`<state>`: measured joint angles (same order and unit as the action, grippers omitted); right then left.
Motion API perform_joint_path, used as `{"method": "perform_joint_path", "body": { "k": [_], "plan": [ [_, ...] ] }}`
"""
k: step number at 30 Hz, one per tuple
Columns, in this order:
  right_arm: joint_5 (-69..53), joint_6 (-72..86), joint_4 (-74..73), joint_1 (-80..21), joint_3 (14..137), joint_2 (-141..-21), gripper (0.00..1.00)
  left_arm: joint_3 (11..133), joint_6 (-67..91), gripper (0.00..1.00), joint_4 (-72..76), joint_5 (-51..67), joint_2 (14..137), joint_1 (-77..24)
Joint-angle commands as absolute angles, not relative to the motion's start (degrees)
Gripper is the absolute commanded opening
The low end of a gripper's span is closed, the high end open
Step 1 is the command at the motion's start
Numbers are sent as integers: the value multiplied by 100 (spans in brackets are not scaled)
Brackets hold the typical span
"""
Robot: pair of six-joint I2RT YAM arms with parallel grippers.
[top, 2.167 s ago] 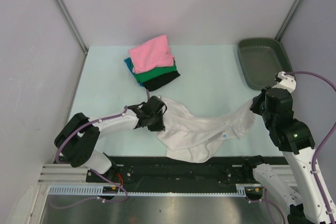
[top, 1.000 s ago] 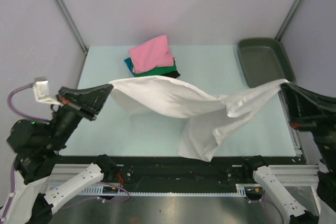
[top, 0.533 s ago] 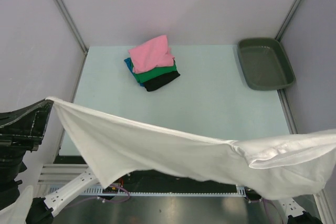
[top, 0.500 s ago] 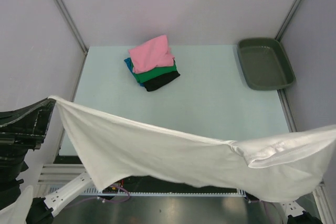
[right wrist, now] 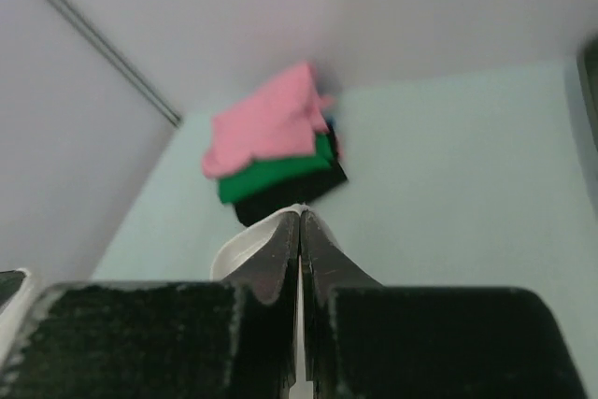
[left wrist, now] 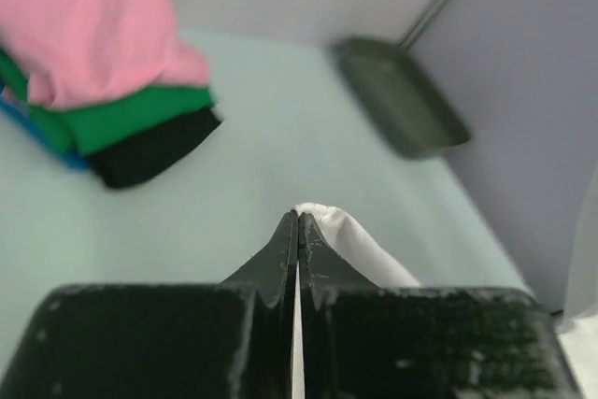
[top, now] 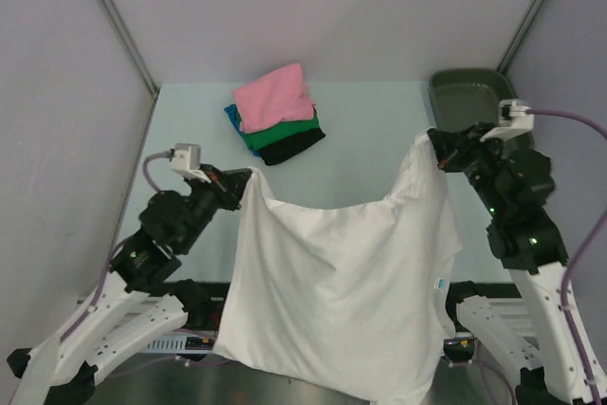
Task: Fold and stack the t-shirts
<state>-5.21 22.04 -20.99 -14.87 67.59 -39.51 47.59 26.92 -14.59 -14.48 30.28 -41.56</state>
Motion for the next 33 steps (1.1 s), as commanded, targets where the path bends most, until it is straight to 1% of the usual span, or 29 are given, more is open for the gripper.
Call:
{"method": "perform_joint_path", "body": {
  "k": [1,5,6,9,13,14,18,23,28,33],
  "plan": [
    [447,2399,-1319,-1477,5706,-4279,0,4115,3189,0,-941,-2171,3304,-3790],
    [659,2601,-766,-1363,5072,-5122,0,3622,3725,0,-949,-1987,3963,-3060],
    [677,2602,-417,-1336,4889,-5272,0,3586,3822,0,-906,-1952,4181,-2937],
    [721,2575,155,-1292,4851,-5975,0,3603,3946,0,-800,-1742,4647,-2402],
    [677,2628,799,-1178,4895,-6626,0,3936,3902,0,-721,-1478,5246,-1952],
    [659,2663,878,-1143,4939,-6940,0,3998,3885,0,-668,-1424,5491,-1882],
    [554,2707,1291,-976,5211,-7628,0,4332,3893,0,-572,-1213,6063,-1522],
    [571,2646,1591,-853,5773,-8112,0,4850,4016,0,-352,-757,6678,-1170],
    [554,2426,1459,-800,6626,-8648,0,5693,3946,0,-474,-615,7198,-923],
    [562,2250,1195,-791,7574,-9263,0,6055,3911,0,-466,-501,7725,-756]
  ]
}}
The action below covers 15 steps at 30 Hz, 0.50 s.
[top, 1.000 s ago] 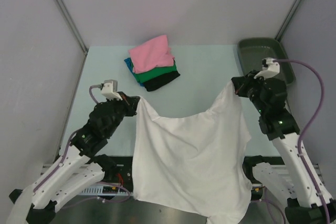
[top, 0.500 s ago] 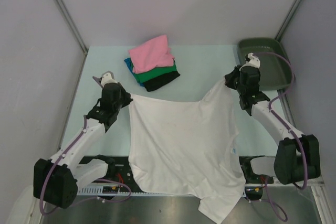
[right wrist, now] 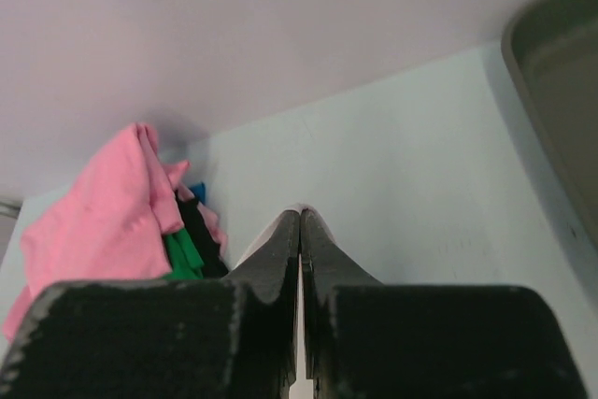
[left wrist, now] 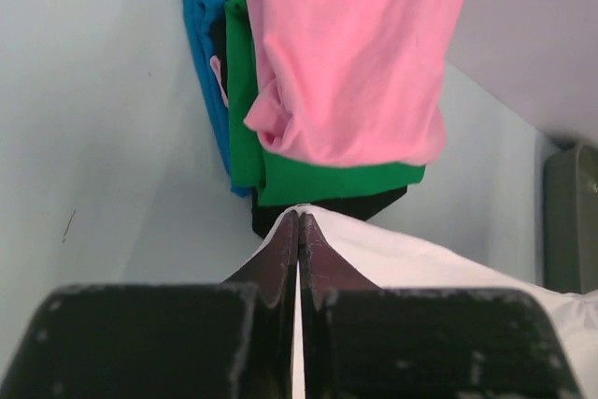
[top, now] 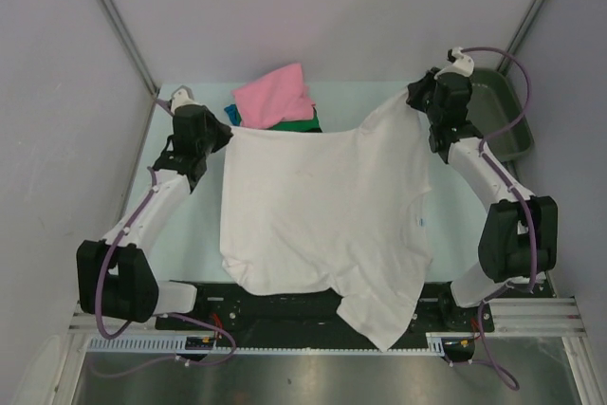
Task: Fold and stack the t-shirts
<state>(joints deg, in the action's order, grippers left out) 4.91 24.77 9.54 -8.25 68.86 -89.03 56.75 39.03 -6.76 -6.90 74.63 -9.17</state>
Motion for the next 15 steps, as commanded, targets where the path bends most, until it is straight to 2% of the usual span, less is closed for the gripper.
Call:
{"method": "perform_joint_path", "body": {
  "k": [1,15],
  "plan": [
    [562,2241,1213,-782,7628,-9429,0,6117,3920,0,-448,-492,7795,-730],
    [571,2074,879,-1037,9324,-11073,0,6618,3982,0,-184,-167,8947,-229]
  ]
}}
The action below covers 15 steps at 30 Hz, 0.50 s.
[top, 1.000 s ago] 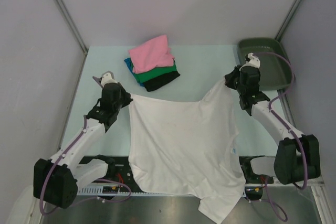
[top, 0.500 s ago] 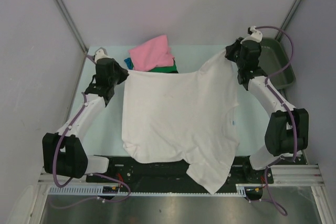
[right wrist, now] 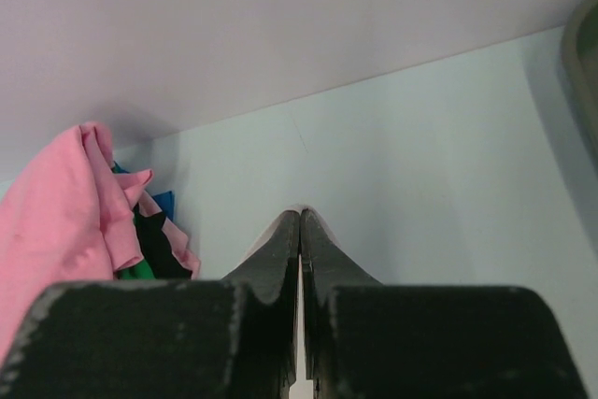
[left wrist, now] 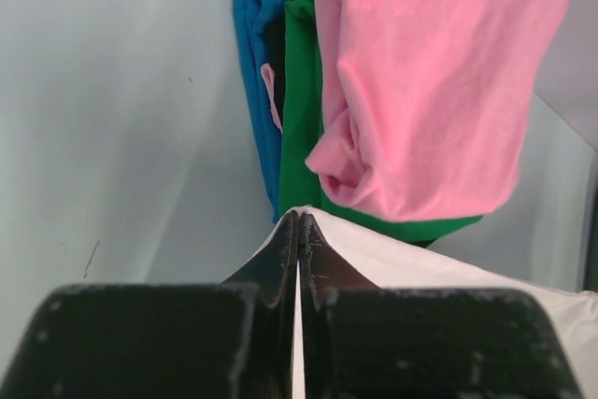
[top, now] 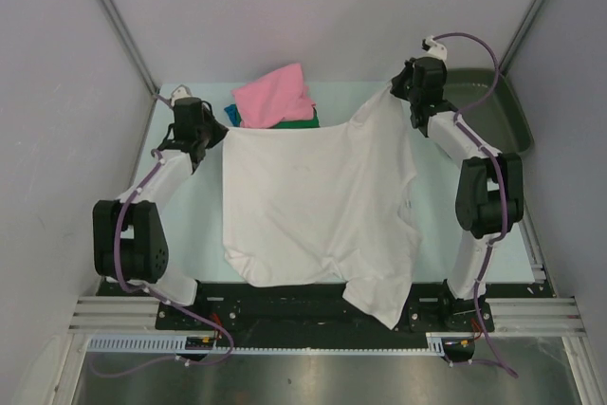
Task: Fold and stack the t-shirts
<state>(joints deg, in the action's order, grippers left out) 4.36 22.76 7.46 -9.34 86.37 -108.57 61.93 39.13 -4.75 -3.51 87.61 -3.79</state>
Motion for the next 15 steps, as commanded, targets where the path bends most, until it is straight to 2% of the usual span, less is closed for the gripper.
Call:
{"method": "perform_joint_path", "body": {
  "k": [1,13,14,15],
  "plan": [
    [597,2048,827,-1055,9412,-11144,0,6749,3981,0,-193,-158,9078,-202],
    [642,1890,440,-1204,10634,-12190,0,7699,3841,0,-263,123,9887,-44],
    [615,1890,413,-1213,10696,-12251,5,7743,3832,0,-307,123,9931,-44],
    [607,1890,361,-1239,10844,-12313,26,7821,3832,7,-334,132,10027,-35]
  ]
}}
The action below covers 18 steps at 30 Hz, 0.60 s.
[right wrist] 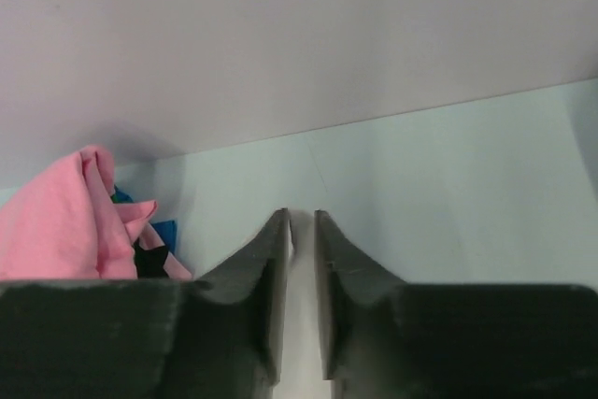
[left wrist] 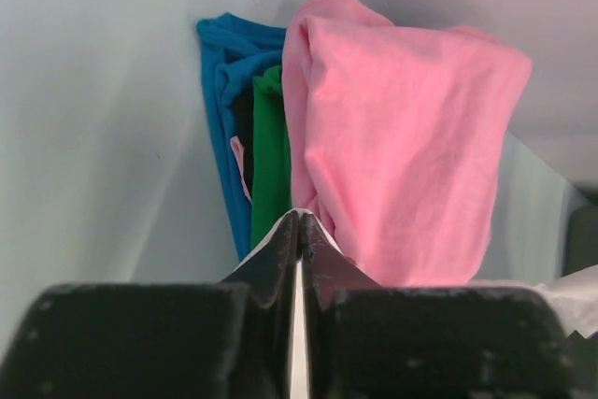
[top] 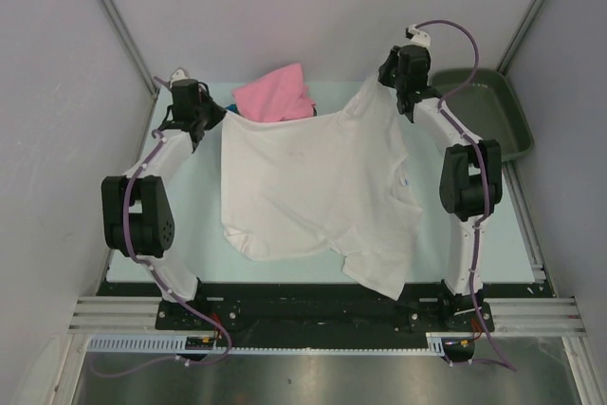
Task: Fold and stack the t-shirts
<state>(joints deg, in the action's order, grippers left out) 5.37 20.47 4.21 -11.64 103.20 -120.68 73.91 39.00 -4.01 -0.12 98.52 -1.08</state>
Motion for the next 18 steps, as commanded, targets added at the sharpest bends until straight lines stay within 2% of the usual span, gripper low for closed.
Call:
{"method": "perform_joint_path", "body": {
  "k": [1,2,3,4,8,13,18],
  "plan": [
    [650,1924,317,-1239,10889,-12409,51,7848,3815,31,-351,149,10063,-26],
    [720,1951,343,-1248,10916,-12428,99,7875,3814,58,-343,167,10090,-26],
    [747,1969,404,-1257,10907,-12436,100,7892,3823,96,-386,54,10072,-26],
    [843,1943,500,-1266,10907,-12393,100,7884,3841,100,-395,18,10037,-26],
    [1186,1776,685,-1327,10671,-11893,100,7508,3841,100,-386,-307,9293,-26],
    [1222,1679,906,-1546,9347,-10541,100,6997,3964,100,-764,-151,8185,-26],
    [62,1609,-226,-2143,8254,-9010,100,5759,4166,100,-1264,299,6691,-192]
  ]
}}
